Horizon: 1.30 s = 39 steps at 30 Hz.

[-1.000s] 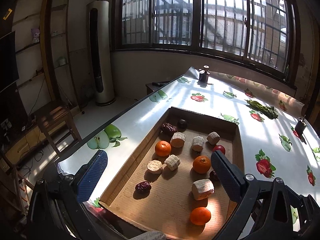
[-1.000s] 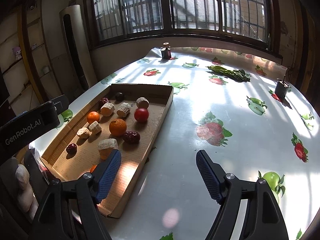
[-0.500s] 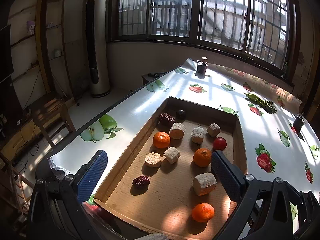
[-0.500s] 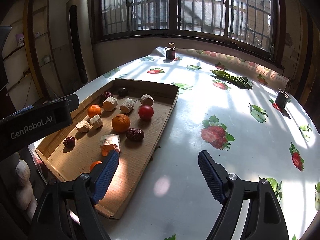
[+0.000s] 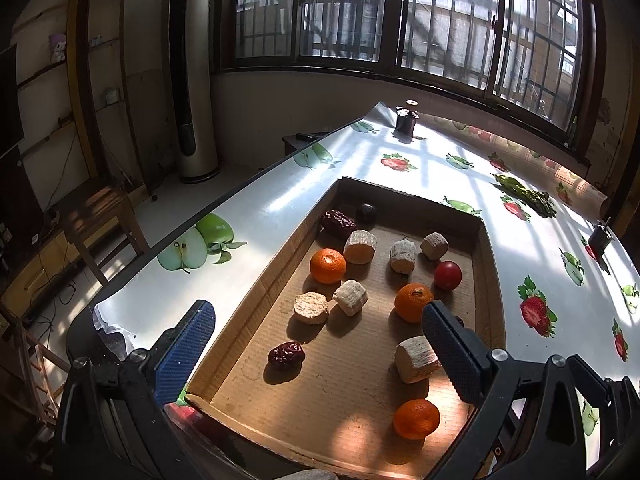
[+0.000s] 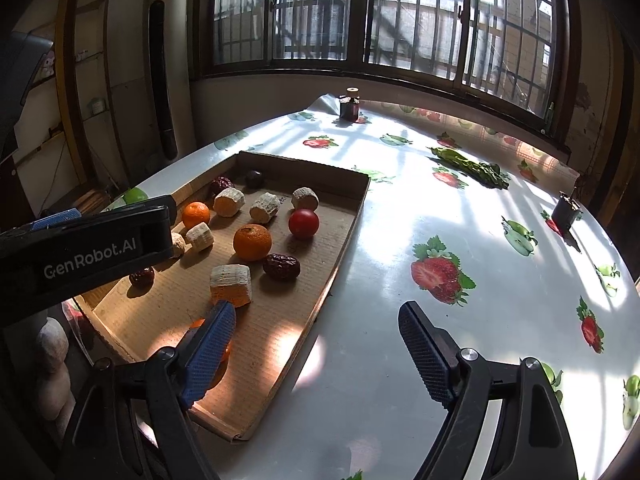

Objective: Organize fruits

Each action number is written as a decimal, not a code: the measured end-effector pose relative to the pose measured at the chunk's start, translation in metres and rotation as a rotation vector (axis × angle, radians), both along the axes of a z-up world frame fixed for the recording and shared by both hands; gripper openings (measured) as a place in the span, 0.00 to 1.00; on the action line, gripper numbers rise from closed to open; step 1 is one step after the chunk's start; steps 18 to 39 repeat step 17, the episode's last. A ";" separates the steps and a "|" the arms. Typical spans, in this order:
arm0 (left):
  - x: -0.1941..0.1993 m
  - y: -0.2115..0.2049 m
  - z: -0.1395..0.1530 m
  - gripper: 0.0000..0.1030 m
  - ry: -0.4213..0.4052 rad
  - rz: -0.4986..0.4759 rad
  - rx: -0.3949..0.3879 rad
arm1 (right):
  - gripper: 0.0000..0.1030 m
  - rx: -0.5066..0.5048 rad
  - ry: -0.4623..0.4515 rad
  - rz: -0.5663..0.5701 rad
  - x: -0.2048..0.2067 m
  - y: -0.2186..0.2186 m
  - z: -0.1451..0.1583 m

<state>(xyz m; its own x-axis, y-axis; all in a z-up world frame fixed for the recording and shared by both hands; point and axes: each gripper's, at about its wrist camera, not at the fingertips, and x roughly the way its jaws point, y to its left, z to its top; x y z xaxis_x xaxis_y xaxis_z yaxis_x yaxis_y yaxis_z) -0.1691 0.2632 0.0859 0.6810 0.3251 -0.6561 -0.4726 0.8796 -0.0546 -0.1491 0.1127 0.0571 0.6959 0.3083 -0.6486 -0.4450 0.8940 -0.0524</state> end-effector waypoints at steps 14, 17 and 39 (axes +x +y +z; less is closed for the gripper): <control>-0.002 -0.004 -0.004 1.00 -0.010 -0.017 -0.003 | 0.85 -0.012 -0.001 0.010 -0.003 0.005 -0.002; -0.004 -0.009 -0.002 1.00 -0.012 -0.022 0.004 | 0.85 -0.010 0.001 0.014 -0.003 0.006 -0.003; -0.004 -0.009 -0.002 1.00 -0.012 -0.022 0.004 | 0.85 -0.010 0.001 0.014 -0.003 0.006 -0.003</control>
